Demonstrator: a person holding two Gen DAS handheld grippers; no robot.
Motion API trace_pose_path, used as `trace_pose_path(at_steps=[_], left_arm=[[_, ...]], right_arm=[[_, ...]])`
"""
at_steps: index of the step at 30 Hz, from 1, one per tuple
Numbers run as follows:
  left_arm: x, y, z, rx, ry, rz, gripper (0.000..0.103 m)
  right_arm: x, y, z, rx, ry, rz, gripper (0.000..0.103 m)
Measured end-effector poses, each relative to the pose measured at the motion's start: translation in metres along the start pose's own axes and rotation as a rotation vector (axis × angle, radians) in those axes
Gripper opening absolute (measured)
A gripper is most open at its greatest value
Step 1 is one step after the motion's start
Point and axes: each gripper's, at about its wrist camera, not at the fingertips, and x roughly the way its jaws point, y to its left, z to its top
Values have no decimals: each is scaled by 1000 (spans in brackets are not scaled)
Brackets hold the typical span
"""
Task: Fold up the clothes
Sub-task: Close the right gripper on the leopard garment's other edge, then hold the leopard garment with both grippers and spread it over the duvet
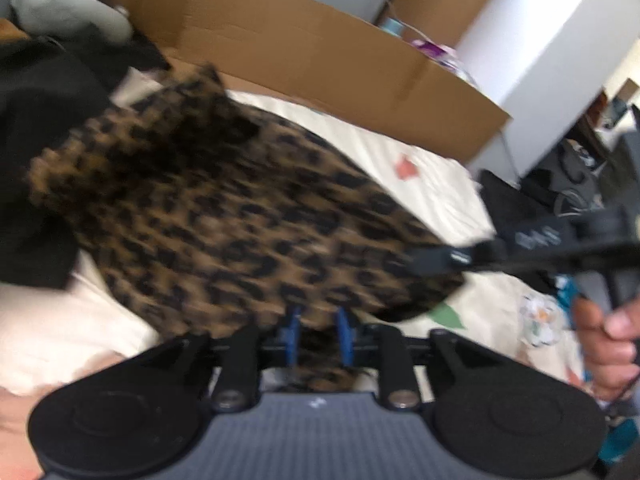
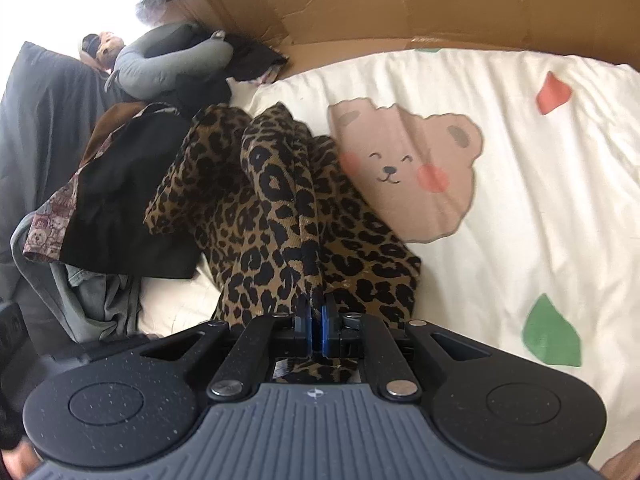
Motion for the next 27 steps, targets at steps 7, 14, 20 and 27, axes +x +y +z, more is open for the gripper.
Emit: trace_pose_path(at_steps=[7, 14, 20, 27], left_arm=[[-15, 43, 34, 45, -46, 174, 58], [-14, 73, 62, 119, -63, 303, 70], [-6, 88, 76, 207, -32, 349, 70], [12, 95, 88, 367, 20, 382, 70]], right_arm=[[-17, -11, 7, -6, 16, -51, 2], [-25, -8, 23, -107, 65, -103, 2], [-25, -14, 31, -100, 94, -116, 2], [-21, -6, 38, -131, 130, -139, 2]])
